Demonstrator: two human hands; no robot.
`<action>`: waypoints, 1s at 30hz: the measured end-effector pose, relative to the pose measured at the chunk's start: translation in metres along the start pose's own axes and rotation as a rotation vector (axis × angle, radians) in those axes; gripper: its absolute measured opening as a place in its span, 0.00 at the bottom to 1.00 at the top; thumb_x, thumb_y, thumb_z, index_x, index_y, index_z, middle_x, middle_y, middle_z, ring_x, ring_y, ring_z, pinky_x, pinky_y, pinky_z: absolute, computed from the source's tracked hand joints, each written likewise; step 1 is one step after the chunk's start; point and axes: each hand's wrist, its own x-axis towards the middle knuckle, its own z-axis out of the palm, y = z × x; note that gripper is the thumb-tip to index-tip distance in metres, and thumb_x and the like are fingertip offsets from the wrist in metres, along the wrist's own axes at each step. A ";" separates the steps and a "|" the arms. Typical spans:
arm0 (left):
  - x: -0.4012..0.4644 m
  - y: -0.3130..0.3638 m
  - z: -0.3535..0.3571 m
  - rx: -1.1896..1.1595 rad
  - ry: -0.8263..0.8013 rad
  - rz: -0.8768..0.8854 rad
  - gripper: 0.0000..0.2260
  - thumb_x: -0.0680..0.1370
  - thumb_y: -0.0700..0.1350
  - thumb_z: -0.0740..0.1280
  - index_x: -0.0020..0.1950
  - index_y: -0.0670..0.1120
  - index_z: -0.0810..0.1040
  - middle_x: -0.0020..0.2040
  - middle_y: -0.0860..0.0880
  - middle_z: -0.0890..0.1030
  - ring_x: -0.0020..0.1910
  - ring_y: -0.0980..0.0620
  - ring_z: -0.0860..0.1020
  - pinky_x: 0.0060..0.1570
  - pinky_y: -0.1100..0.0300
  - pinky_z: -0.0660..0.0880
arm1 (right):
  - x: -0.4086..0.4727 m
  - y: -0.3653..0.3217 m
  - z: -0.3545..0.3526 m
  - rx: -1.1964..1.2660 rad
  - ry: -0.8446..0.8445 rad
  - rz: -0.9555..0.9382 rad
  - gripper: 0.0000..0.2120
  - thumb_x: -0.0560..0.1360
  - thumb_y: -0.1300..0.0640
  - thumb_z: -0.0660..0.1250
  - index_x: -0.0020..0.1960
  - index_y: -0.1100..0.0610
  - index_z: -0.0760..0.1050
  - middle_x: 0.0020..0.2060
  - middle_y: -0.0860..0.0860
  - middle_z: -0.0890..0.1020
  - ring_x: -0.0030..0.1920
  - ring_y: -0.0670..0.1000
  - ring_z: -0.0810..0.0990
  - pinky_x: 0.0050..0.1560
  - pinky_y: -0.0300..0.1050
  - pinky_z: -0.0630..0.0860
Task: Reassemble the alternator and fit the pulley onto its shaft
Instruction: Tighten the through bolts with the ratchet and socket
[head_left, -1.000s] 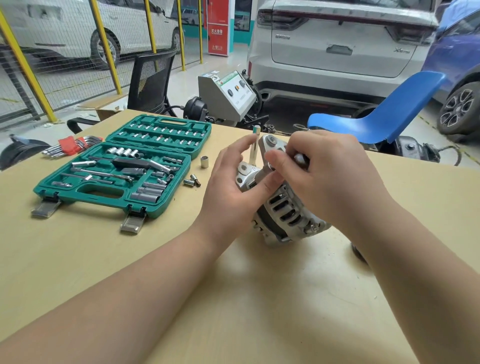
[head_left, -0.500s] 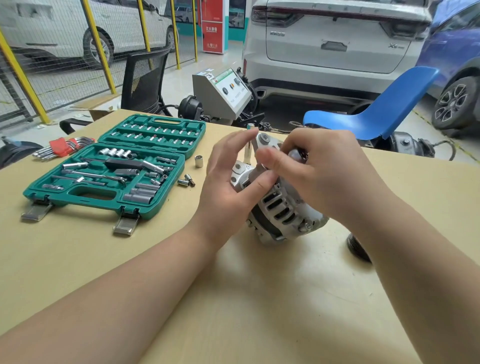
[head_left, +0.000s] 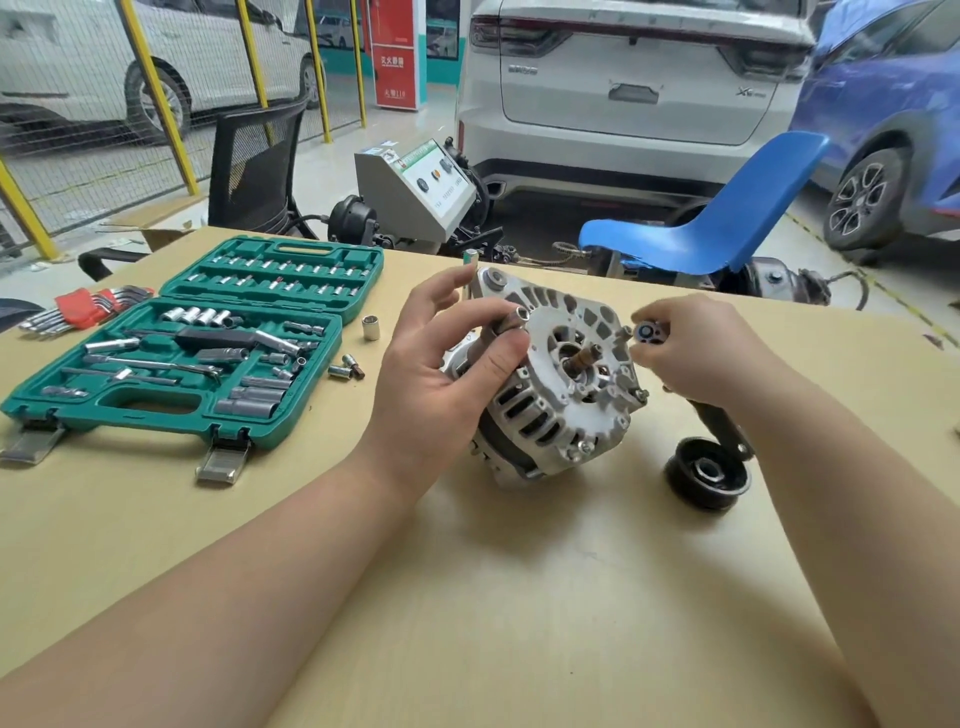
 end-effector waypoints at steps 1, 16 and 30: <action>0.000 -0.001 0.000 0.004 -0.009 0.009 0.07 0.80 0.49 0.76 0.57 0.55 0.86 0.72 0.51 0.75 0.73 0.52 0.74 0.75 0.55 0.72 | 0.003 0.005 0.004 0.024 -0.015 0.016 0.17 0.78 0.57 0.71 0.67 0.56 0.81 0.54 0.55 0.84 0.39 0.53 0.87 0.40 0.48 0.83; -0.003 -0.005 -0.001 -0.029 -0.043 0.008 0.09 0.82 0.52 0.72 0.62 0.55 0.85 0.73 0.53 0.75 0.76 0.58 0.72 0.72 0.67 0.69 | 0.006 0.014 0.028 0.034 -0.111 0.041 0.09 0.76 0.60 0.69 0.51 0.49 0.85 0.42 0.49 0.81 0.40 0.51 0.78 0.35 0.40 0.69; -0.004 -0.003 -0.001 -0.027 -0.062 0.021 0.10 0.83 0.55 0.71 0.63 0.58 0.84 0.74 0.53 0.74 0.73 0.64 0.72 0.69 0.73 0.68 | 0.005 0.012 0.042 -0.226 -0.136 -0.025 0.17 0.75 0.65 0.69 0.36 0.48 0.70 0.40 0.51 0.71 0.46 0.56 0.75 0.32 0.41 0.63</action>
